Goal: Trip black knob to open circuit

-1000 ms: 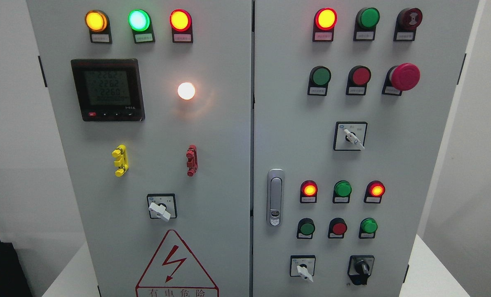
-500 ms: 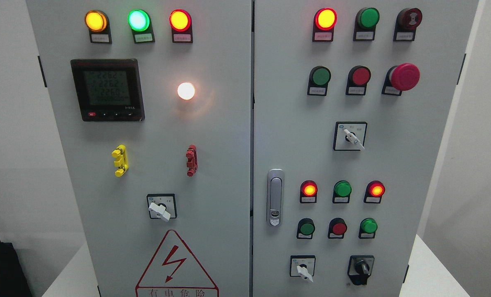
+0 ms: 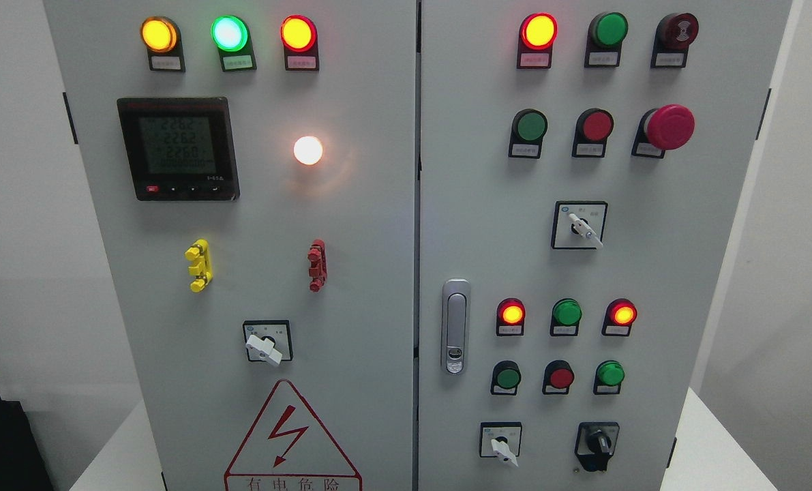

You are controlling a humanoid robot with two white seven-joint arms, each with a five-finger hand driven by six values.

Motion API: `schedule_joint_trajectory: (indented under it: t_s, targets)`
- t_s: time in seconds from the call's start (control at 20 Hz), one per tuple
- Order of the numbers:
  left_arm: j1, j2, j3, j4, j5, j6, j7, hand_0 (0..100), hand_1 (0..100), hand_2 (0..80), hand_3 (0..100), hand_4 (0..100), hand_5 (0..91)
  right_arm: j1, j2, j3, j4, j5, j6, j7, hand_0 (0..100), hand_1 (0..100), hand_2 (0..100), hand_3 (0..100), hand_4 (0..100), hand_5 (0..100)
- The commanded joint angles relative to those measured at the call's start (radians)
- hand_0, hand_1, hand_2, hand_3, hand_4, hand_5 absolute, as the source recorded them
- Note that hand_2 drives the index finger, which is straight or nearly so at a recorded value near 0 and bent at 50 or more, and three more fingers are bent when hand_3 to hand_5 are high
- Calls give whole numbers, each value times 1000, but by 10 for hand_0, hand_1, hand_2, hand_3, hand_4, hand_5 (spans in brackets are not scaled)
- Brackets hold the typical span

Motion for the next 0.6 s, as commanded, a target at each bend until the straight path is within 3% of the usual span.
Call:
schedule_joint_trajectory:
  t_s: [0.0, 0.2, 0.55]
  targets:
    - [0, -2, 1, 1, 2, 1, 0, 120, 389, 0, 0, 0, 0, -2, 2, 8, -50, 2, -8, 5, 723, 714, 0, 1000, 973, 875]
    - [0, -1, 1, 1, 2, 1, 0, 120, 389, 0, 0, 0, 0, -2, 2, 14, -100, 5, 1, 5, 715, 698, 0, 1000, 1000, 905]
    - [0, -1, 1, 1, 2, 1, 0, 120, 389, 0, 0, 0, 0, -8, 2, 34, -202, 8, 82, 5, 643, 660, 0, 1000, 1000, 931]
